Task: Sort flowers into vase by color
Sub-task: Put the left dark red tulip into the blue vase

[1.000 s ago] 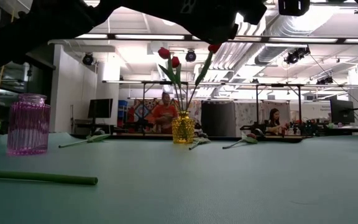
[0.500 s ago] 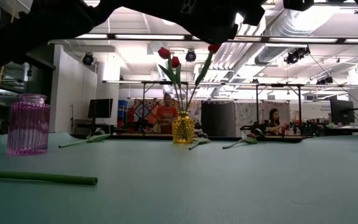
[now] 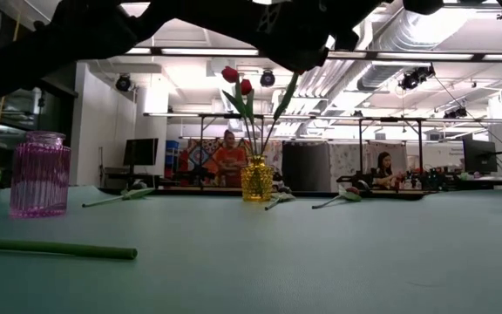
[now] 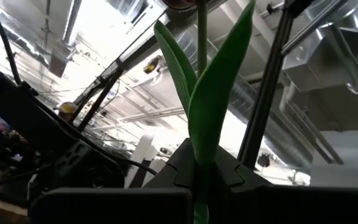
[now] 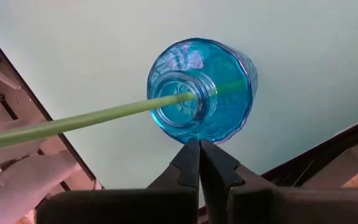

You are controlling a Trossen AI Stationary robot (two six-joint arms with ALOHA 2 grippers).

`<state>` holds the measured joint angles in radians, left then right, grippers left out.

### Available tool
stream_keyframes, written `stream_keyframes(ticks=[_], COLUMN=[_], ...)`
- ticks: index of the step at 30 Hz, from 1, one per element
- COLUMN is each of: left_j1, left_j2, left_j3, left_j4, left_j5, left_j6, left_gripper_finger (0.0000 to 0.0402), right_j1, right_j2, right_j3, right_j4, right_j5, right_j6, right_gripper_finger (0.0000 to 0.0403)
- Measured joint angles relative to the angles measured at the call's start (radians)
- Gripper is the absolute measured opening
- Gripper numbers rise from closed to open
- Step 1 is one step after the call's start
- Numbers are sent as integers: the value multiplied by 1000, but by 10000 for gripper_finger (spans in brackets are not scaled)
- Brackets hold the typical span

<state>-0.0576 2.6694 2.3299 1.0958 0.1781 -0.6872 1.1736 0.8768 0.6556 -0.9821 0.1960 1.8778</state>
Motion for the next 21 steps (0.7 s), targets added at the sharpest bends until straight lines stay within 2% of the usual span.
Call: stream_keyframes(ticks=[9, 21], left_j1=[35, 58], left_j2=[0, 0], left_j3=[0, 0], left_j4=[0, 1], left_j5=[81, 112], left_j6=[-27, -71], left_gripper_finger=[0, 0], right_j1=[-15, -57], right_j2=[0, 0], right_j3=[0, 0], right_j4=[5, 9], right_j5=[109, 199], right_j6=[7, -1], right_gripper_finger=[0, 0])
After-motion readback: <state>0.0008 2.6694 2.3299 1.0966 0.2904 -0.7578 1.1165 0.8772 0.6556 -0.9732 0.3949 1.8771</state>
